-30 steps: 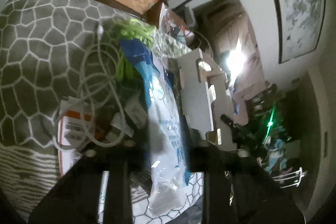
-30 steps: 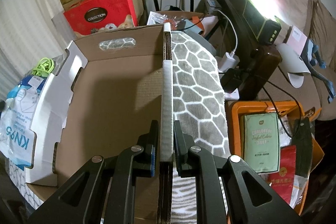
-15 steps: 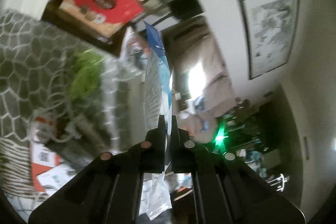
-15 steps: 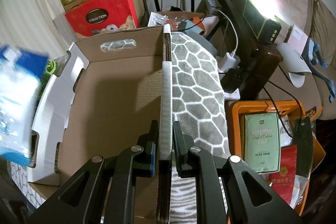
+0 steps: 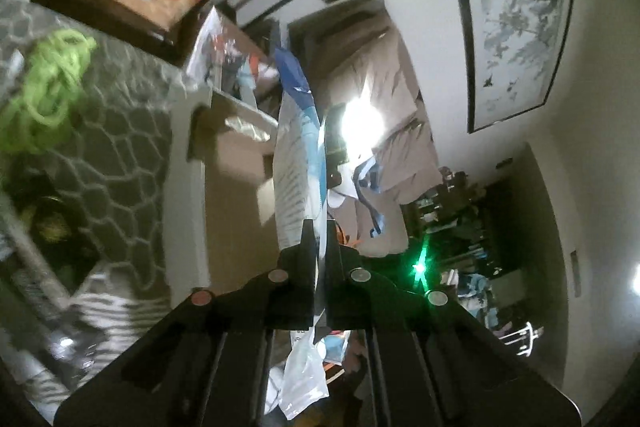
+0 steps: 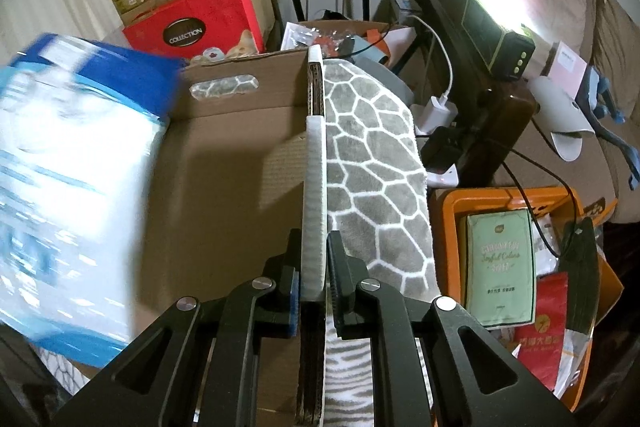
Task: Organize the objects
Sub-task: 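Carry the white mask bag with the left gripper over the cardboard box, then lower the mask bag into the box and open the left gripper, then move the left gripper to the black snack packet and grasp it, then lift the black packet with the left gripper and carry it into the box, then open the left gripper to drop the packet and return to the table, then grasp the second black foil packet with the left gripper and lift, then carry the black foil packet with the left gripper into the box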
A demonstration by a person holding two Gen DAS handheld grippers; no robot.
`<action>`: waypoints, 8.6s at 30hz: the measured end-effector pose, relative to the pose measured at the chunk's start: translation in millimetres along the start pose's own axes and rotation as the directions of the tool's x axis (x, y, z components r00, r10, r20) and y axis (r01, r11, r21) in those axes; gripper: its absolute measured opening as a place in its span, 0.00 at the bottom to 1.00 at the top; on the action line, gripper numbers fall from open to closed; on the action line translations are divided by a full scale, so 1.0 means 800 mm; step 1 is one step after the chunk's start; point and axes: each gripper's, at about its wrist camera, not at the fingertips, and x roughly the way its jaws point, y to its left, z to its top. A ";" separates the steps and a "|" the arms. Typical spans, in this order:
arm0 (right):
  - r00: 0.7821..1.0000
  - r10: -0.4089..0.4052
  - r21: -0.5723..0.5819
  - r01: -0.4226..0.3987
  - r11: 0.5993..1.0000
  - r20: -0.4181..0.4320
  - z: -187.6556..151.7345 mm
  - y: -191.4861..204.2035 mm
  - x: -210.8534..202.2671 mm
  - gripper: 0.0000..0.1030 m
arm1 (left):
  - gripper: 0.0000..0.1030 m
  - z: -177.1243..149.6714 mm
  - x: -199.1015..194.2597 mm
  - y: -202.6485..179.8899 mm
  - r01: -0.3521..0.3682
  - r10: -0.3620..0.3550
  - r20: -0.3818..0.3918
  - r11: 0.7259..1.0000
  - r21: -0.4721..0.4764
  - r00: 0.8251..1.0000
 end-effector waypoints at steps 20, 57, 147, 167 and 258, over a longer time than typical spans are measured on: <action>1.000 -0.005 -0.006 0.005 1.000 0.001 -0.001 -0.001 -0.001 0.10 | 0.04 -0.037 0.094 -0.006 -0.235 0.240 -0.034 0.966 0.108 0.970; 1.000 -0.021 -0.017 0.021 1.000 0.002 -0.007 0.002 0.002 0.10 | 0.87 -0.021 -0.127 0.067 -0.604 0.595 0.109 0.793 0.087 0.797; 1.000 -0.023 -0.030 0.023 0.999 -0.008 -0.016 0.000 -0.001 0.10 | 0.24 -0.044 0.027 -0.058 -0.286 0.305 -0.058 0.933 0.217 0.951; 1.000 -0.024 -0.030 0.023 0.999 -0.011 -0.015 -0.001 -0.002 0.10 | 0.46 -0.105 0.078 -0.050 -0.443 0.476 -0.004 0.822 0.356 0.879; 0.999 -0.036 -0.029 0.035 0.999 -0.032 -0.010 0.001 0.006 0.10 | 0.48 -0.069 0.063 -0.066 -0.483 0.570 -0.063 0.745 0.461 0.819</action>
